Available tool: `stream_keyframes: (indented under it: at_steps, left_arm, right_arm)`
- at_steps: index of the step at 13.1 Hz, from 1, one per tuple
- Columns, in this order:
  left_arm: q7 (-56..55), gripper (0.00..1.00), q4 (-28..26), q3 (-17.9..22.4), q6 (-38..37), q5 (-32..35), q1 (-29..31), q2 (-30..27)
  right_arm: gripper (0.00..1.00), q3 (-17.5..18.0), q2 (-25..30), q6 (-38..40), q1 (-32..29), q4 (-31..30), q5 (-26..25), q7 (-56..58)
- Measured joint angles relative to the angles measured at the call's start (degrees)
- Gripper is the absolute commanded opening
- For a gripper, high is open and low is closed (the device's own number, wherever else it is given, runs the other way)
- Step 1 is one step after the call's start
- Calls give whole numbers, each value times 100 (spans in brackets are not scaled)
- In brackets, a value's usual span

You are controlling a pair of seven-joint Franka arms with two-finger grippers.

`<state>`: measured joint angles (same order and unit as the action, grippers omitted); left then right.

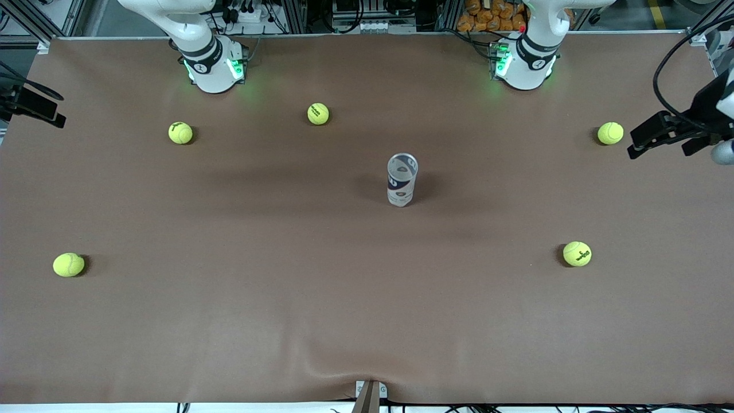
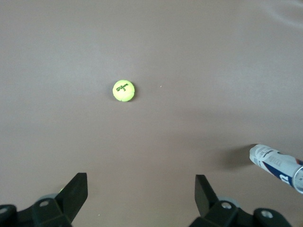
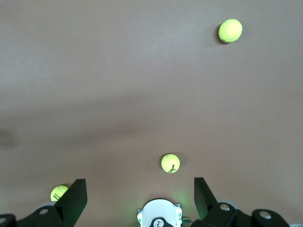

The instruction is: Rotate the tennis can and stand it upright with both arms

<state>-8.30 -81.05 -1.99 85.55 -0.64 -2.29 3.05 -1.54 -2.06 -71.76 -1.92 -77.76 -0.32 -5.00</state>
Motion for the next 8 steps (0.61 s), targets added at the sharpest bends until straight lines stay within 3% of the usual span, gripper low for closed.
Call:
stream_keyframes:
  at_steps: [8]
  left_arm:
    - [2, 100, 0, -15, -264, 189, 4, -66]
  right_arm:
    - [100, 0, 0, -2, 0, 0, -7, 0]
